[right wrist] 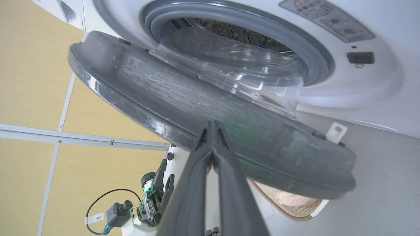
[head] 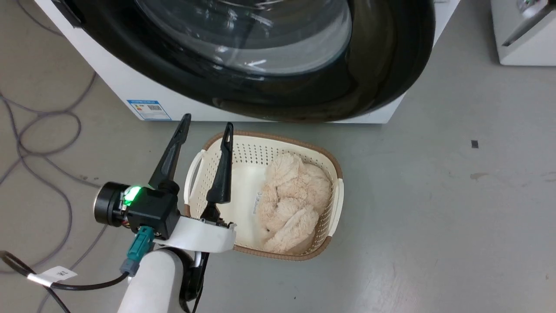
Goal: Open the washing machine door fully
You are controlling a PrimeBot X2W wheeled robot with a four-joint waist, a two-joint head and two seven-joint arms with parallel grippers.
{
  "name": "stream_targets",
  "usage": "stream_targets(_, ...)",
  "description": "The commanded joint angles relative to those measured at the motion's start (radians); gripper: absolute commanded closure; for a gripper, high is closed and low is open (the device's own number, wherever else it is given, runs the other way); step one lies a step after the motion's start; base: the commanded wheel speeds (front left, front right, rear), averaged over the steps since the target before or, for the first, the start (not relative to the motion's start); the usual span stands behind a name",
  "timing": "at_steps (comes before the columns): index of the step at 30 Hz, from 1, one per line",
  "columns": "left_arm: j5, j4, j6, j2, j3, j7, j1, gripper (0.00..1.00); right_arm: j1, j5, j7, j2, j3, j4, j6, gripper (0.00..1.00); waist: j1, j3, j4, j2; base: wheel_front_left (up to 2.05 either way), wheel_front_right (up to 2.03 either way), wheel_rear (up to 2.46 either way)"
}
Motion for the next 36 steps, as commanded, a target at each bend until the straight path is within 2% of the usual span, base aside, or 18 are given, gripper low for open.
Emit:
stream_targets(1, -0.003, 0.003, 0.003, -0.002, 0.003, -0.005, 0.011, 0.00, 0.024, 0.005, 0.007, -0.004, 0.005, -0.008, 0.001, 1.00, 0.0002, -0.004, 0.000, 0.0000, 0.00, 0.00, 0.00)
stream_targets(11, -0.003, 0.049, 0.002, -0.002, 0.003, -0.005, 0.057, 0.00, 0.173, 0.058, 0.021, -0.030, 0.051, -0.135, 0.001, 1.00, 0.0002, -0.098, 0.009, 0.0000, 0.00, 0.00, 0.00)
stream_targets(19, 0.003, 0.088, 0.004, 0.007, -0.003, -0.005, 0.135, 0.00, 0.334, 0.125, 0.013, -0.063, 0.121, -0.334, 0.001, 1.00, 0.0002, -0.207, 0.024, 0.0000, 0.00, 0.00, 0.00)
stream_targets(27, 0.002, 0.103, 0.008, 0.011, -0.010, -0.005, 0.168, 0.00, 0.412, 0.212, -0.060, -0.095, 0.201, -0.526, 0.001, 1.00, 0.0002, -0.253, 0.062, 0.0000, 0.00, 0.00, 0.00)
stream_targets(36, -0.002, 0.111, 0.014, 0.017, -0.008, -0.005, 0.188, 0.00, 0.425, 0.270, -0.175, -0.122, 0.295, -0.727, 0.001, 1.00, 0.0002, -0.272, 0.090, 0.0000, 0.00, 0.00, 0.00)
